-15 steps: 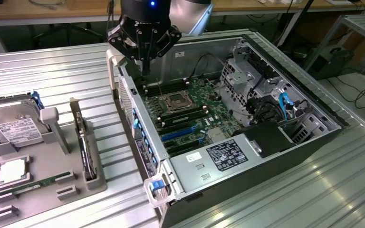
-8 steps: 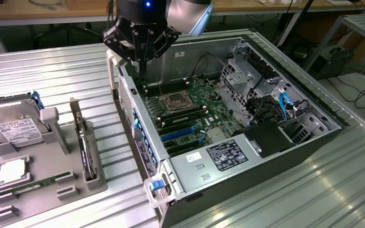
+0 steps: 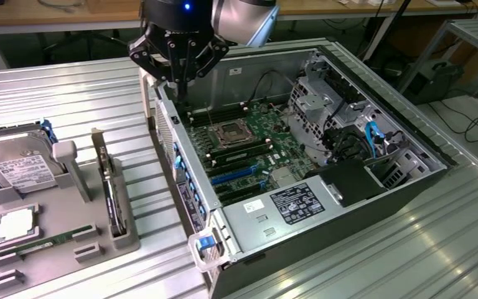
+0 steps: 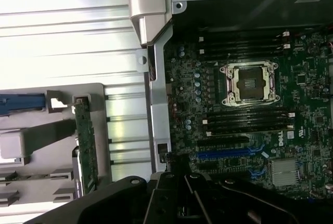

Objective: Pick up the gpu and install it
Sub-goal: 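Reach for the gpu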

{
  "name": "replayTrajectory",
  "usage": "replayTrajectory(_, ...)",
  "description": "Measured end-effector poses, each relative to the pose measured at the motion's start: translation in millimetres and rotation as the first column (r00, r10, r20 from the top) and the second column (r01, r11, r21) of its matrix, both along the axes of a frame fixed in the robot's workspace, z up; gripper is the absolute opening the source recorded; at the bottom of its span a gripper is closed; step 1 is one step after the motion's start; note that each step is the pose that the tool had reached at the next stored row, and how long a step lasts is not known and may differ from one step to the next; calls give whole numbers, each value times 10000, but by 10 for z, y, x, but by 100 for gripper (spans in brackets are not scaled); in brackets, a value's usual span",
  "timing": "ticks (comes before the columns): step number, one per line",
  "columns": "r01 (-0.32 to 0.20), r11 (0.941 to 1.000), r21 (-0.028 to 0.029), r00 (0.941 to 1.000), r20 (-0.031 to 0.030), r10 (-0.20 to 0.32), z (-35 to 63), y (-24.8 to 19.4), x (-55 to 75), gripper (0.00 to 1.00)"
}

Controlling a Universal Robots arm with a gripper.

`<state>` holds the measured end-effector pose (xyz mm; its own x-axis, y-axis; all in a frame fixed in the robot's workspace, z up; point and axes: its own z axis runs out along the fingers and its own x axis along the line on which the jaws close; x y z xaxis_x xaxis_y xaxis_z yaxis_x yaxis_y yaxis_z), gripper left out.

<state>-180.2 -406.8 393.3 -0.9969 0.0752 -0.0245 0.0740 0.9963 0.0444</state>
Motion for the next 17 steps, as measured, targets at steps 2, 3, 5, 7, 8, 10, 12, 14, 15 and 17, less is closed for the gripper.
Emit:
replayTrajectory(2, -2, 10000, -1, 10000, -1, 2, 0, -4, -19, 11)
replayTrajectory(3, -2, 10000, 0, 10000, 0, 2, 0, -6, -27, 11)
replayTrajectory(5, -4, 10000, -1, 10000, -1, 4, 1, -10, -48, 11)
replayTrajectory(7, -5, 10000, 0, 10000, 0, 5, 0, -15, -71, 11)
replayTrajectory(8, -6, 10000, -1, 10000, 0, 6, 0, -19, -86, 11)
replayTrajectory(10, -7, 10000, -1, 10000, -1, 7, 1, -25, -108, 11)
replayTrajectory(12, -9, 10000, -1, 10000, -1, 9, 0, -31, -131, 11)
replayTrajectory(14, -11, 10000, 0, 10000, -1, 11, 0, -39, -154, 11)
replayTrajectory(15, -11, 10000, 0, 10000, 0, 11, 0, -43, -164, 11)
replayTrajectory(17, -14, 10000, -1, 10000, -1, 14, 0, -52, -187, 11)
